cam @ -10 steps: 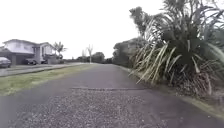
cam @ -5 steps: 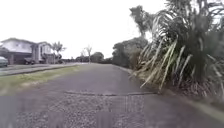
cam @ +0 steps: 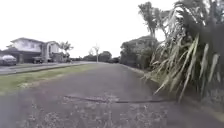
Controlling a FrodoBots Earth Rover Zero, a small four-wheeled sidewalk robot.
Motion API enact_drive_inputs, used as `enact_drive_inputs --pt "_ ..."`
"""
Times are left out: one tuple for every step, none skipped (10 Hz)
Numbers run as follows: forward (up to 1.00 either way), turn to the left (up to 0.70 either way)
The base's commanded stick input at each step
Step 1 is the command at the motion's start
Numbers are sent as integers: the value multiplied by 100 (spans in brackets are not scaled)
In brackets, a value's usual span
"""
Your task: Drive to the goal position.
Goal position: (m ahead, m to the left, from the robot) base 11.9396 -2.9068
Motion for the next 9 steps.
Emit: enact_drive_inputs --pt "70 3" --pt "70 1" --pt "70 0" --pt "70 0" --pt "70 1" --pt "70 3" --pt "70 0" --pt "70 0" --pt "70 0"
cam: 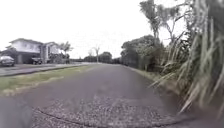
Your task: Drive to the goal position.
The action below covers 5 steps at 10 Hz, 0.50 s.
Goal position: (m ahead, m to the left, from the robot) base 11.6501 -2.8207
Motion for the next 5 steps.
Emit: enact_drive_inputs --pt "70 22" --pt "70 35" --pt "70 35" --pt "70 35" --pt "70 1"
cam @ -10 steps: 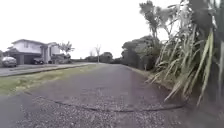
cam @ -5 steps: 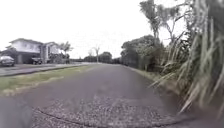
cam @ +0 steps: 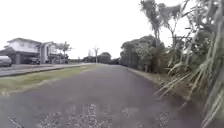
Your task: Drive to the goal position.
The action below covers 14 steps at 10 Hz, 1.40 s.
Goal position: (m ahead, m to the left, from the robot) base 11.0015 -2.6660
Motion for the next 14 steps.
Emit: enact_drive_inputs --pt "70 3" --pt "70 0" --pt "70 0" --pt "70 0" --pt "70 0" --pt "70 0" --pt "70 0" --pt "70 0" --pt "70 0" --pt "70 0" --pt "70 0" --pt "70 0" --pt "70 1" --pt "70 3"
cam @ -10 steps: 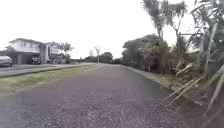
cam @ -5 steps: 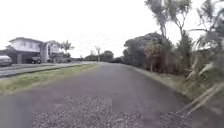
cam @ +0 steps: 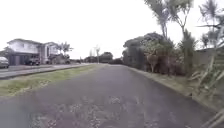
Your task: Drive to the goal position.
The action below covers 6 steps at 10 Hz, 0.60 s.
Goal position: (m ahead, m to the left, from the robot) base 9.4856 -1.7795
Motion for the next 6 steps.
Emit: enact_drive_inputs --pt "70 15" --pt "70 33" --pt "70 14" --pt "70 0" --pt "70 0" --pt "70 0"
